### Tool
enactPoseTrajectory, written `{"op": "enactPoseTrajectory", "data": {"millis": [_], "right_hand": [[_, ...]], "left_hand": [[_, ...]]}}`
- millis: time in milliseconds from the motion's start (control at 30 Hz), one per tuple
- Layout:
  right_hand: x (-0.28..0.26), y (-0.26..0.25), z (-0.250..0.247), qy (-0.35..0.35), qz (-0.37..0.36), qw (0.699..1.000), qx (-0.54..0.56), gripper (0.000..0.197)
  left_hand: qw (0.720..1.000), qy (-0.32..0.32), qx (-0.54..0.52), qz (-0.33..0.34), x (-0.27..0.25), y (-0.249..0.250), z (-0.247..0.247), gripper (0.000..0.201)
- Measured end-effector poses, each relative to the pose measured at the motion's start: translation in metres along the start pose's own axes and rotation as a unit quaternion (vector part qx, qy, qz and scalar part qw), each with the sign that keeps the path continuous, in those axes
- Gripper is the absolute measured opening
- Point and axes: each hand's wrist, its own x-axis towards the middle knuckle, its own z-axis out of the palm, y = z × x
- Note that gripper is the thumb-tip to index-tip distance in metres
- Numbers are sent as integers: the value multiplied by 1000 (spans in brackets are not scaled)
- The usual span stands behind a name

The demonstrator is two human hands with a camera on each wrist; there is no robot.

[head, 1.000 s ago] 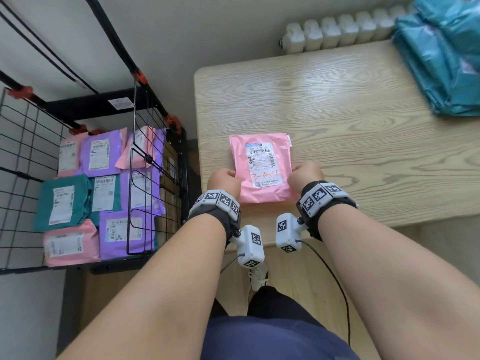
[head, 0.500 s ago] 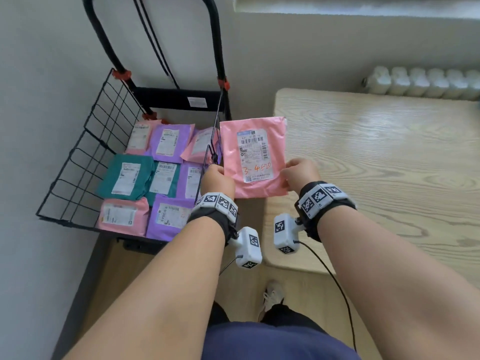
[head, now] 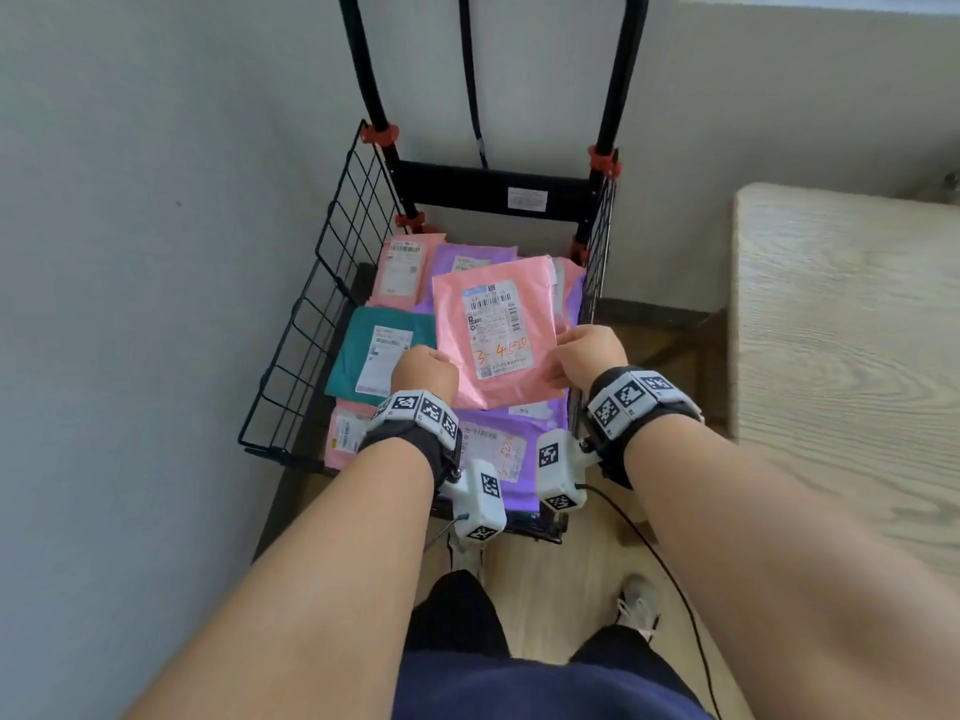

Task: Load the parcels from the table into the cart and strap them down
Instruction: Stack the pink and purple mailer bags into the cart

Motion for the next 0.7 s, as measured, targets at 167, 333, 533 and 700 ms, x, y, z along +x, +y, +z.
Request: {"op": "enactPoseTrajectory", "data": {"millis": [167, 333, 533, 700], "right_hand": [[30, -4, 57, -22, 41, 999, -11, 16], [41, 6, 91, -29, 97, 995, 7, 20], [60, 19, 112, -31, 142, 989, 13, 29], [57, 22, 123, -43, 156, 986, -41, 33]], "left_hand": [[995, -93, 44, -11, 50, -25, -16, 25], [972, -159, 165, 58, 81, -39, -9, 34], [961, -210, 179, 31, 104, -46, 5, 36], [936, -255, 238, 34, 112, -51, 10, 39]]}}
